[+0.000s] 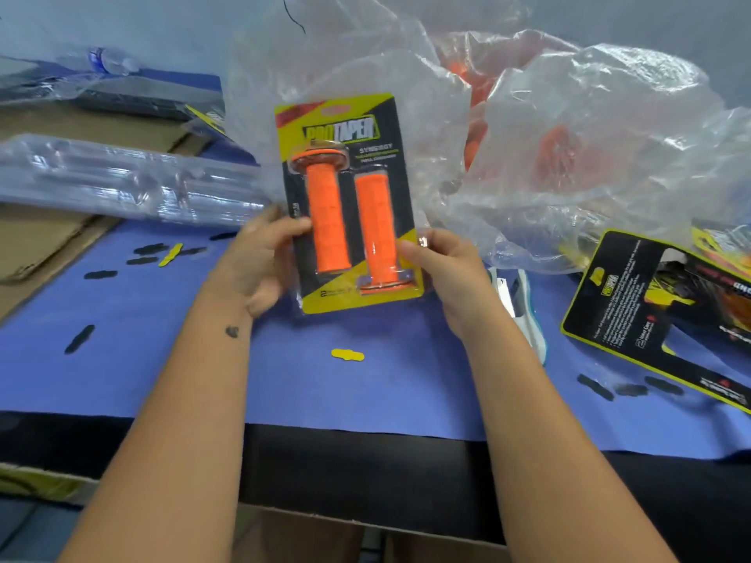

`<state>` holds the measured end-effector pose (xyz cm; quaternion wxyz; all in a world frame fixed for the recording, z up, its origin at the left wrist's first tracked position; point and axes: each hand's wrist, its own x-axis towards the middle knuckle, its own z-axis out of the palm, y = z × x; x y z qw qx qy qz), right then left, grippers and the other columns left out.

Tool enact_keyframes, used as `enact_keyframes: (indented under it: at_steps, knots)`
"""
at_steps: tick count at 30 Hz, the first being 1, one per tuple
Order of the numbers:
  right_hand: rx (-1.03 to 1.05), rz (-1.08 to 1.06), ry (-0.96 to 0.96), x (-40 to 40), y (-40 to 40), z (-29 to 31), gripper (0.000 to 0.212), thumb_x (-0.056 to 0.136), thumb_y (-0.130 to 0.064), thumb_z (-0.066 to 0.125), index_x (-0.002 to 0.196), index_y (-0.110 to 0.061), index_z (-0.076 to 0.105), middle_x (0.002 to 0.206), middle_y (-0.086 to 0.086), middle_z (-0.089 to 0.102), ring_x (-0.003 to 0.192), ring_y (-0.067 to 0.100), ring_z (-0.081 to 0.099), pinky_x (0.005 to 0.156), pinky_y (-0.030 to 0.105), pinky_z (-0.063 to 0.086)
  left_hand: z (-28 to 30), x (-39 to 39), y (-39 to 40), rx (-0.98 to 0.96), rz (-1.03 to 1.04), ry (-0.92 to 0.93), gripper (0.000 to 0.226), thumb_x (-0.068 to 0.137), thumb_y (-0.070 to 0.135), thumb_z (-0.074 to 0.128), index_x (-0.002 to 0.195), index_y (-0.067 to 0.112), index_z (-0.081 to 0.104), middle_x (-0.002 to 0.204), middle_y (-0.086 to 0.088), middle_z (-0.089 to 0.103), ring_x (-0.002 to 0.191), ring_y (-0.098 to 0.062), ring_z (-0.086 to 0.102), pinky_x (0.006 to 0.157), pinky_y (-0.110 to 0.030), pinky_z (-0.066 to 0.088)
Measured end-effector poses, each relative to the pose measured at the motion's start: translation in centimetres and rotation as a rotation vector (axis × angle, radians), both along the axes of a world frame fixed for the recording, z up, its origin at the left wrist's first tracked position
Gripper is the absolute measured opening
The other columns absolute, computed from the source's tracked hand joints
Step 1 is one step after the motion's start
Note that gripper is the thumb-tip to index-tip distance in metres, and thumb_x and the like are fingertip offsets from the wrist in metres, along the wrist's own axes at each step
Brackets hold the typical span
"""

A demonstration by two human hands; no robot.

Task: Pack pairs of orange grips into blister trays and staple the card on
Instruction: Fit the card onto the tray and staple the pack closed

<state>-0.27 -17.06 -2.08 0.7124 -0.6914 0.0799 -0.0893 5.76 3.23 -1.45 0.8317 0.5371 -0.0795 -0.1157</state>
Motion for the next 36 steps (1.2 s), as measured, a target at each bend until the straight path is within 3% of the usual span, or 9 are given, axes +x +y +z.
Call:
enact_keyframes:
  at_steps: [3, 9, 11, 15, 17, 20, 25, 33, 36]
  knots:
    - [0.136, -0.015, -0.067, -0.1, -0.6, 0.2, 0.017, 0.094, -0.007, 0.059, 0.079, -0.012, 0.063, 0.081, 0.015, 0.063, 0.074, 0.029, 0.060, 0.064, 0.040, 0.050, -0.3, -0.6, 0.5, 0.228, -0.207, -0.083, 0.041, 0.085, 0.009, 0.062, 0.116, 0.035, 0.056, 0.099, 0.002, 0.069, 0.074, -0.020, 0.070, 0.061, -0.042, 0.058]
    - [0.158, 0.051, -0.054, 0.0, -0.3, -0.1, 0.009, 0.095, -0.012, 0.059, 0.092, -0.005, 0.057, 0.080, 0.015, 0.057, 0.064, 0.025, 0.058, 0.055, 0.034, 0.050, -0.5, -0.1, -1.8, 0.089, 0.099, -0.067, 0.010, 0.096, 0.010, 0.054, 0.097, 0.014, 0.063, 0.078, 0.001, 0.074, 0.067, -0.011, 0.069, 0.062, -0.025, 0.057]
    - [0.139, 0.022, -0.098, 0.3, 0.0, -0.3, 0.009, 0.096, -0.009, 0.058, 0.090, -0.004, 0.054, 0.079, 0.015, 0.049, 0.064, 0.022, 0.052, 0.055, 0.031, 0.046, -0.7, 0.0, -2.1, -0.016, 0.086, 0.045, 0.014, 0.095, 0.019, 0.055, 0.092, 0.012, 0.067, 0.080, -0.002, 0.074, 0.070, -0.013, 0.070, 0.069, -0.028, 0.058]
    - [0.328, -0.078, -0.227, 0.7, 0.6, -0.4, 0.022, 0.098, -0.005, 0.053, 0.078, -0.009, 0.044, 0.076, 0.013, 0.039, 0.068, 0.019, 0.040, 0.061, 0.032, 0.037, -0.3, -0.7, -2.4, -0.455, -0.085, 0.151, 0.047, 0.079, 0.045, 0.062, 0.109, 0.009, 0.071, 0.112, -0.010, 0.071, 0.107, -0.023, 0.067, 0.095, -0.037, 0.053]
    - [0.379, -0.105, -0.255, 0.7, 0.7, -0.6, 0.030, 0.098, -0.004, 0.052, 0.072, -0.015, 0.043, 0.069, 0.007, 0.042, 0.062, 0.014, 0.042, 0.063, 0.029, 0.038, -0.5, -1.3, -3.3, -0.356, -0.130, 0.130, 0.057, 0.069, 0.052, 0.072, 0.109, 0.012, 0.069, 0.113, -0.010, 0.070, 0.110, -0.025, 0.065, 0.101, -0.039, 0.049]
    - [0.322, -0.082, -0.243, 0.7, 0.9, -0.7, 0.031, 0.097, -0.003, 0.053, 0.071, -0.015, 0.044, 0.068, 0.007, 0.045, 0.059, 0.017, 0.047, 0.060, 0.033, 0.043, -0.8, -2.1, -5.4, -0.095, -0.156, 0.147, 0.049, 0.075, 0.044, 0.070, 0.108, 0.009, 0.063, 0.111, -0.014, 0.067, 0.104, -0.029, 0.065, 0.090, -0.039, 0.056]
    - [0.168, 0.028, -0.139, 0.5, 2.0, -0.9, 0.011, 0.096, -0.010, 0.059, 0.086, -0.011, 0.054, 0.067, 0.008, 0.061, 0.054, 0.017, 0.057, 0.059, 0.034, 0.046, 0.1, -0.8, -6.3, -0.235, 0.000, 0.230, 0.017, 0.095, 0.018, 0.049, 0.082, 0.009, 0.055, 0.069, -0.010, 0.064, 0.060, -0.022, 0.066, 0.058, -0.032, 0.054]
    - [0.112, 0.017, -0.100, 0.7, 1.5, -1.1, 0.008, 0.099, -0.010, 0.055, 0.096, -0.012, 0.061, 0.080, 0.007, 0.066, 0.063, 0.014, 0.060, 0.058, 0.028, 0.048, -1.0, -0.9, -8.2, -0.308, -0.013, 0.255, 0.015, 0.094, 0.022, 0.055, 0.085, 0.011, 0.061, 0.075, -0.009, 0.066, 0.063, -0.022, 0.064, 0.063, -0.032, 0.053]
    - [0.110, 0.021, -0.099, 0.5, 1.5, -1.0, 0.008, 0.099, -0.009, 0.055, 0.095, -0.011, 0.062, 0.072, 0.000, 0.068, 0.056, 0.010, 0.062, 0.051, 0.022, 0.048, -1.1, -0.9, -7.8, -0.275, -0.034, 0.209, 0.015, 0.094, 0.021, 0.055, 0.092, 0.009, 0.063, 0.079, -0.009, 0.067, 0.069, -0.021, 0.064, 0.069, -0.032, 0.053]
